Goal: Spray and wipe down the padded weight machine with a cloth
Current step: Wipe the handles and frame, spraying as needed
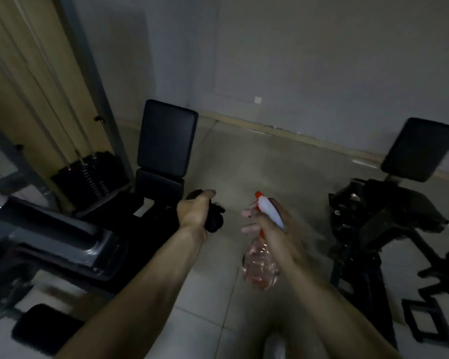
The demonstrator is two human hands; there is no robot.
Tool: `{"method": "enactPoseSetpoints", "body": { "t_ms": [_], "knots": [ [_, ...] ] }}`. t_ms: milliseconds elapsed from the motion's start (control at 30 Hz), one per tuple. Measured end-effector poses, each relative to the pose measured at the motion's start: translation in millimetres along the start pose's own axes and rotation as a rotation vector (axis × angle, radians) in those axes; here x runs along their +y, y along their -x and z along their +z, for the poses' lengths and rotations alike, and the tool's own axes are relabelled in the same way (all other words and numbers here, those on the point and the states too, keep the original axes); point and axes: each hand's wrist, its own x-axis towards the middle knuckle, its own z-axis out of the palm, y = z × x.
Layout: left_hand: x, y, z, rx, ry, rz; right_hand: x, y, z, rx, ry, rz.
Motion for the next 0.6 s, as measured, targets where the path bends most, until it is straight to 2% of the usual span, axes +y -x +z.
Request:
{"method": "enactPoseSetpoints", "body": {
  "t_ms": [133, 300, 433, 600],
  "knots": [
    [20, -51, 27, 0.186, 0.028, 0.058, -5, -87, -1, -0.108, 0.066, -0.128],
    [43, -98, 37, 0.354, 0.096, 0.112, -6, -185, 22, -0.400, 0.215, -0.281],
    [54, -119, 10, 0.492, 0.175, 0.098, 10, -237, 82, -0.642, 0.403, -0.360],
    [60, -167, -39, 0.688, 0.267, 0.095, 32, -285, 192, -0.915, 0.618, -0.601]
  ]
}}
